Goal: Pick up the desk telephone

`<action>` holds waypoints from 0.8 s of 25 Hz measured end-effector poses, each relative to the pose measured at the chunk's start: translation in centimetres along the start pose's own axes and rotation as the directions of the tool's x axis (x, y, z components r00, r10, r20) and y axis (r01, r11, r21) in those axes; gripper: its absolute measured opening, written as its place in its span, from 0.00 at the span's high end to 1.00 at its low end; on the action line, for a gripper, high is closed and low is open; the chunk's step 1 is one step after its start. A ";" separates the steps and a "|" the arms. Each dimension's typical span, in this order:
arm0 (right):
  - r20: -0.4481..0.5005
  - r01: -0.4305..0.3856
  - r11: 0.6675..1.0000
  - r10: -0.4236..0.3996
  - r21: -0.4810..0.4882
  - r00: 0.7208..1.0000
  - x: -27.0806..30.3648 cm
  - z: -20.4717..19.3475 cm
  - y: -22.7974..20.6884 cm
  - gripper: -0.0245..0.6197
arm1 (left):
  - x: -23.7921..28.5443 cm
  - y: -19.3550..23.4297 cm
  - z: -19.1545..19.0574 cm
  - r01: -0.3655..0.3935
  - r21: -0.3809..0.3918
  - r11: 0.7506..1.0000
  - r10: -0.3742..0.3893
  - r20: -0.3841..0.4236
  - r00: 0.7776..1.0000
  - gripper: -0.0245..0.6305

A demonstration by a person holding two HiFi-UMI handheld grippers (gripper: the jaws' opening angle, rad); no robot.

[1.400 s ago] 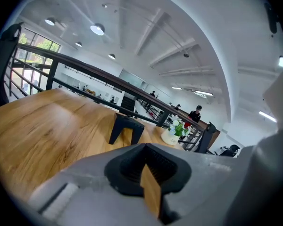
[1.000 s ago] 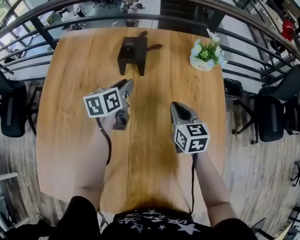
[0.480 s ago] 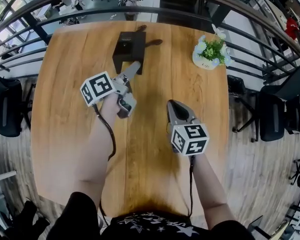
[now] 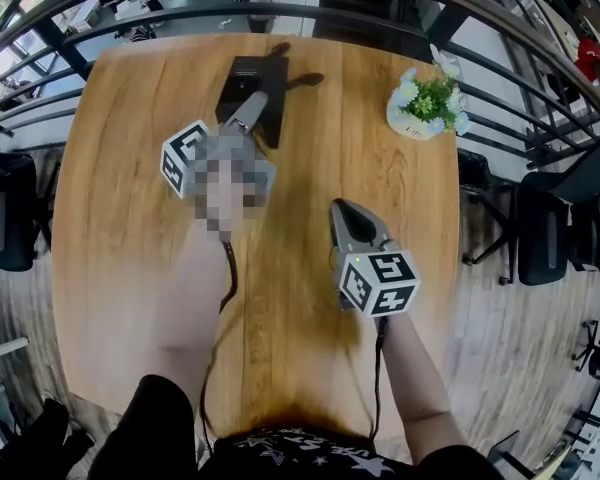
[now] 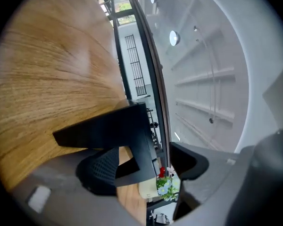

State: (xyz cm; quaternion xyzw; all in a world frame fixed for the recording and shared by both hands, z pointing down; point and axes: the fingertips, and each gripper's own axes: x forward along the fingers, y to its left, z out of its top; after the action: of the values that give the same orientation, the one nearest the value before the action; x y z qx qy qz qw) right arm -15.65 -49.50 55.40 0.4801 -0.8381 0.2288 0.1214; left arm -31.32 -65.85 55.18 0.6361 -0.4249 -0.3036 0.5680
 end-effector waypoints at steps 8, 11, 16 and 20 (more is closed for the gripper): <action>0.008 -0.017 1.000 0.017 0.000 1.000 0.2 -0.5 -0.4 0.96 | 0.7 1.2 0.5 0.003 -0.075 0.997 0.002 0.070 0.998 0.45; 0.012 -0.019 1.000 0.018 0.006 1.000 0.1 -0.9 -0.6 0.96 | 0.9 1.8 0.6 -0.008 -0.091 0.996 0.016 0.085 0.996 0.45; 0.000 -0.025 0.999 0.025 0.020 1.000 -0.1 -0.9 -0.8 0.96 | 1.2 2.5 1.1 -0.077 -0.114 0.990 0.090 0.114 0.989 0.59; 0.000 -0.019 0.999 0.019 0.037 1.000 -0.4 -0.4 -1.7 0.96 | 1.7 2.2 1.2 -0.091 -0.118 0.989 0.102 0.097 0.990 0.62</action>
State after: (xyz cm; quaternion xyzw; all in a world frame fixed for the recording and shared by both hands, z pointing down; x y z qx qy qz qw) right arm -14.00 -49.69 55.99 0.4743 -0.8381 0.2456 0.1105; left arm -31.98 -67.90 57.26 0.5650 -0.4659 -0.3316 0.5948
